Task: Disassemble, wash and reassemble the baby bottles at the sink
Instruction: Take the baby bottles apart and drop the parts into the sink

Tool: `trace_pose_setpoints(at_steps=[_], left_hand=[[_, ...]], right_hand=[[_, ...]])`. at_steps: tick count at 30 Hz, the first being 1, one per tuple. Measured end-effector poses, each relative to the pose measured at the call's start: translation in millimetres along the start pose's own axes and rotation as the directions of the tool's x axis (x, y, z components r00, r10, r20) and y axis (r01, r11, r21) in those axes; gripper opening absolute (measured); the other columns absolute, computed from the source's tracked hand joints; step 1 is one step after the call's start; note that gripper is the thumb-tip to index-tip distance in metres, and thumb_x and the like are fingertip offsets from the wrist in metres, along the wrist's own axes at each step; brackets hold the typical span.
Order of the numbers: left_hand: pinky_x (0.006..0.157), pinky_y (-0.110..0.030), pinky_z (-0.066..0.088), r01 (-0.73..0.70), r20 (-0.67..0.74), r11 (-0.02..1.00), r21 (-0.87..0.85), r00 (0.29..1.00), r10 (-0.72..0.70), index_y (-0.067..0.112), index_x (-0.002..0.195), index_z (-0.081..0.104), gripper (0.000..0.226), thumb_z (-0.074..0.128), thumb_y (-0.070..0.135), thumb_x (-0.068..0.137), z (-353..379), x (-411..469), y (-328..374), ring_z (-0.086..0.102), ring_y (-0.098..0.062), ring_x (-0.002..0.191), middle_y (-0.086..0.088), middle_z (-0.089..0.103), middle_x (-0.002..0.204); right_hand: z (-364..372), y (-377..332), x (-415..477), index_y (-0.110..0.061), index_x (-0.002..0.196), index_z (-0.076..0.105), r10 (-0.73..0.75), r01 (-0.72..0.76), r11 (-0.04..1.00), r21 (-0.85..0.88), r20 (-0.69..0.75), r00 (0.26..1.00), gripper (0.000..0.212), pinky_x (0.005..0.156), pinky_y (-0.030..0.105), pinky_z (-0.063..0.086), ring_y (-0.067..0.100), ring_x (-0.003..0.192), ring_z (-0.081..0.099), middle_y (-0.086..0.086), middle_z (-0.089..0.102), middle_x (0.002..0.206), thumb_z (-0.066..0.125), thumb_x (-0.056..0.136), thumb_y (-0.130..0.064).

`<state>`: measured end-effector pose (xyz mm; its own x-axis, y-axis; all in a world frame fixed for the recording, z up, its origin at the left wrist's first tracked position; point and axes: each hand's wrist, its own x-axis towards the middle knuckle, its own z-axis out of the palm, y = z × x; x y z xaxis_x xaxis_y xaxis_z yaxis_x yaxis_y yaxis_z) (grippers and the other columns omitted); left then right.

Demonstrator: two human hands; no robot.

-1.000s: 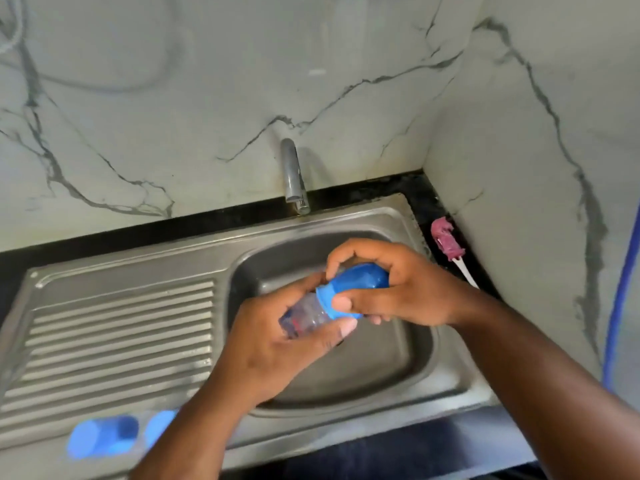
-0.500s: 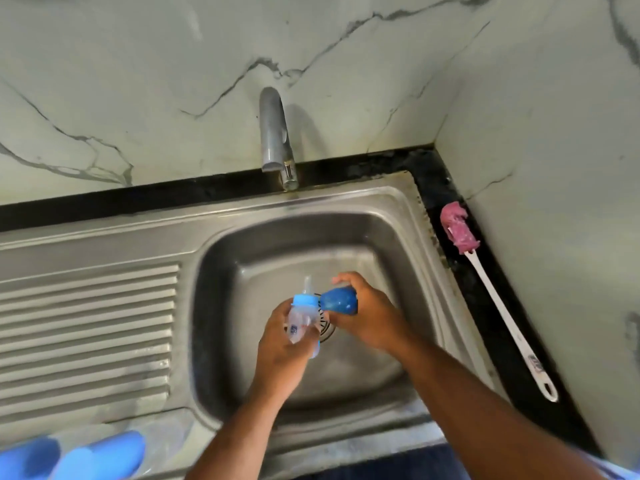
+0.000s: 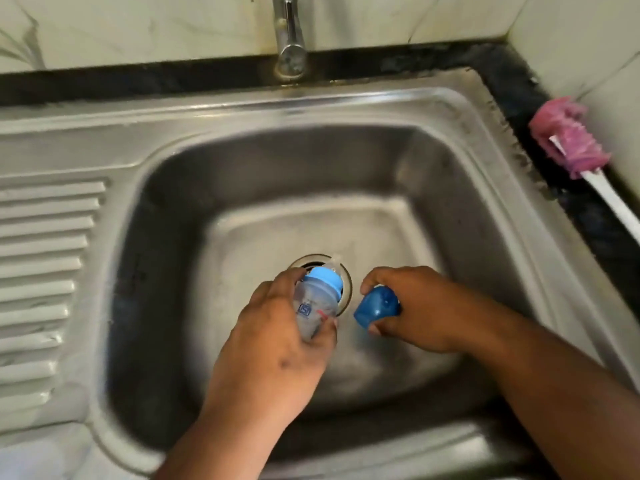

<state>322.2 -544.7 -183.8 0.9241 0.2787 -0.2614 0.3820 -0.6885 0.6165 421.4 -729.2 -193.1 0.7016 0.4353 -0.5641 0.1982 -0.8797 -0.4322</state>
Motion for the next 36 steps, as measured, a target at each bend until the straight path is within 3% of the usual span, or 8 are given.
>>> trace_pose_setpoints(at_steps=[9, 11, 14, 17, 24, 28, 31, 36], left_hand=[[0.085, -0.033, 0.053, -0.045, -0.022, 0.998, 0.050, 0.999, 0.046, 0.029, 0.122, 0.059, 0.048, 0.078, 0.039, 0.079, -7.8, 0.8, -2.6, 0.066, -0.023, 0.100, 0.003, 0.069, 0.108], [0.083, -0.031, 0.053, -0.045, -0.026, 0.998, 0.047, 0.999, 0.046, 0.023, 0.117, 0.063, 0.047, 0.082, 0.037, 0.076, -8.5, 7.1, -4.8, 0.067, -0.024, 0.099, 0.000, 0.071, 0.106], [0.088, -0.035, 0.056, -0.056, -0.001, 0.998, 0.011, 0.998, 0.056, 0.018, 0.117, 0.067, 0.056, 0.086, 0.036, 0.068, -9.7, 19.4, -7.9, 0.069, -0.025, 0.101, -0.006, 0.073, 0.109], [0.083, -0.030, 0.053, -0.095, -0.010, 0.995, 0.008, 0.995, 0.095, 0.017, 0.112, 0.070, 0.045, 0.088, 0.028, 0.073, -14.8, 22.3, -3.8, 0.070, -0.024, 0.099, -0.007, 0.074, 0.108], [0.077, -0.018, 0.044, -0.145, -0.002, 0.989, 0.001, 0.989, 0.145, 0.021, 0.126, 0.065, 0.053, 0.086, 0.026, 0.077, -20.6, 23.7, 3.1, 0.065, -0.014, 0.100, -0.002, 0.071, 0.119], [0.078, -0.015, 0.044, -0.188, -0.019, 0.982, -0.010, 0.982, 0.188, 0.022, 0.132, 0.060, 0.058, 0.084, 0.025, 0.079, -22.3, 30.2, 2.0, 0.062, -0.012, 0.099, 0.002, 0.066, 0.120], [0.059, -0.001, 0.037, -0.213, -0.019, 0.976, -0.038, 0.977, 0.212, 0.023, 0.127, 0.061, 0.052, 0.084, 0.025, 0.080, -19.5, 35.8, 0.0, 0.060, -0.008, 0.093, 0.007, 0.064, 0.111], [0.077, -0.017, 0.043, -0.221, -0.013, 0.971, -0.086, 0.975, 0.221, 0.023, 0.127, 0.061, 0.057, 0.087, 0.026, 0.077, -17.6, 36.6, -0.8, 0.062, -0.009, 0.097, 0.006, 0.066, 0.115]], right_hand=[[-7.8, -9.9, -10.1, -0.031, 0.118, 0.061, -0.092, 0.087, 0.991, -0.102, -0.048, 0.995, 0.045, 0.076, 0.027, 0.053, 0.015, 0.080, 0.066, -0.011, 0.065, 0.092, 0.084, 0.080, -0.041], [-7.6, -2.7, -4.4, -0.028, 0.117, 0.062, -0.103, 0.098, 0.993, -0.060, -0.075, 0.992, 0.044, 0.067, 0.028, 0.057, 0.015, 0.069, 0.069, 0.002, 0.075, 0.090, 0.085, 0.080, -0.036], [-10.7, 4.2, 3.7, -0.015, 0.122, 0.061, -0.107, 0.106, 0.994, -0.005, -0.076, 0.991, 0.047, 0.072, 0.038, 0.060, 0.021, 0.066, 0.066, 0.020, 0.076, 0.098, 0.084, 0.082, -0.020], [-12.8, 9.8, 0.9, -0.014, 0.122, 0.062, -0.110, 0.109, 0.994, -0.021, -0.101, 0.989, 0.045, 0.062, 0.031, 0.057, 0.015, 0.055, 0.058, 0.020, 0.073, 0.093, 0.083, 0.082, -0.010], [-10.2, 17.9, -0.7, -0.015, 0.111, 0.064, 0.016, -0.021, 0.990, -0.138, -0.040, 0.999, 0.036, 0.048, 0.018, 0.051, 0.004, 0.046, 0.057, -0.002, 0.059, 0.074, 0.080, 0.082, -0.001], [-12.9, 18.3, 12.4, -0.011, 0.125, 0.068, 0.143, -0.138, 0.970, -0.201, 0.009, 0.990, 0.052, 0.066, 0.028, 0.054, 0.012, 0.058, 0.062, -0.004, 0.061, 0.077, 0.088, 0.078, -0.018], [-8.1, 17.7, 24.4, -0.006, 0.131, 0.064, 0.227, -0.215, 0.964, -0.158, 0.062, 0.972, 0.062, 0.062, 0.034, 0.051, 0.020, 0.061, 0.056, 0.004, 0.060, 0.074, 0.090, 0.077, -0.024], [-6.9, 18.9, 25.0, -0.003, 0.128, 0.064, 0.272, -0.263, 0.958, -0.116, 0.064, 0.960, 0.059, 0.063, 0.034, 0.054, 0.020, 0.058, 0.061, 0.007, 0.064, 0.071, 0.088, 0.079, -0.028]])
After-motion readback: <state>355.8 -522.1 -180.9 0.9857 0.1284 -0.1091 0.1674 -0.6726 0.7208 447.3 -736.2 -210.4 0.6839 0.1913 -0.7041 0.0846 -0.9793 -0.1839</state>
